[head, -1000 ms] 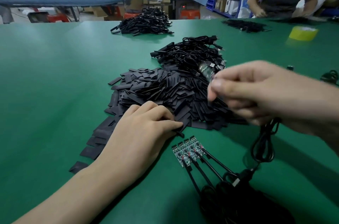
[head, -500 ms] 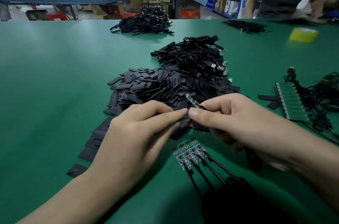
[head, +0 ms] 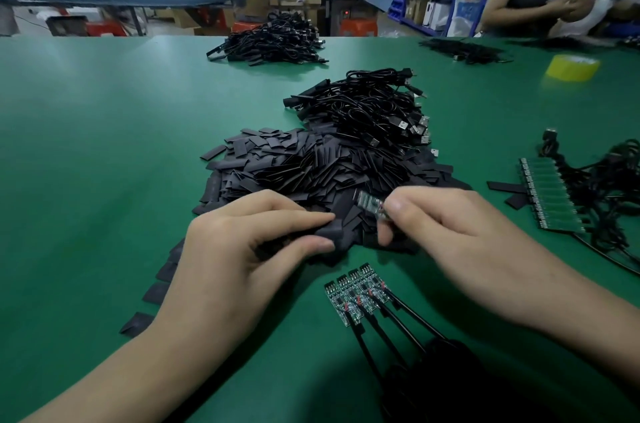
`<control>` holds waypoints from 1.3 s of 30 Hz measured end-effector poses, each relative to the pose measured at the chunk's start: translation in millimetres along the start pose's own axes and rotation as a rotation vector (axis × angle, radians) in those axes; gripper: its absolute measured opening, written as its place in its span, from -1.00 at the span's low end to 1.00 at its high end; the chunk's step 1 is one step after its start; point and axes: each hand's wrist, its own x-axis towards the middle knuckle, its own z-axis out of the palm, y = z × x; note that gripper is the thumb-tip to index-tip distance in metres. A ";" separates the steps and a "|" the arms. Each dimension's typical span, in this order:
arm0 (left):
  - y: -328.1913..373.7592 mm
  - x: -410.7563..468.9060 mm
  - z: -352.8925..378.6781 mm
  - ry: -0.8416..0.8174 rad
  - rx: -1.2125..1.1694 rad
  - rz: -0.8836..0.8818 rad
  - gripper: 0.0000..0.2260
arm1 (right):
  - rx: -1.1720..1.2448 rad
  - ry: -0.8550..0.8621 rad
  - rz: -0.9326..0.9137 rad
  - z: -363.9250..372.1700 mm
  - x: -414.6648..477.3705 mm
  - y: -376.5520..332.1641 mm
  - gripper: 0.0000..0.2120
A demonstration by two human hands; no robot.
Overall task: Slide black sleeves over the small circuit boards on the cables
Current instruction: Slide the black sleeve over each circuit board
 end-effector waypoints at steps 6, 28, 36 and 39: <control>-2.1 -1.1 -3.3 -0.006 -0.021 -0.051 -0.85 | -0.006 -0.129 -0.028 8.8 -1.0 9.8 -0.67; 0.5 -3.0 -0.1 -0.068 0.000 -0.071 -0.84 | 0.038 -0.217 -0.054 10.1 -2.5 11.3 -0.62; 0.2 -3.7 -1.2 -0.093 0.170 0.092 -0.81 | 0.186 -0.303 0.073 7.2 -0.5 11.9 -0.60; 1.5 -4.2 -0.5 -0.094 0.159 0.087 -0.79 | 0.189 -0.299 0.088 7.3 -0.7 11.8 -0.59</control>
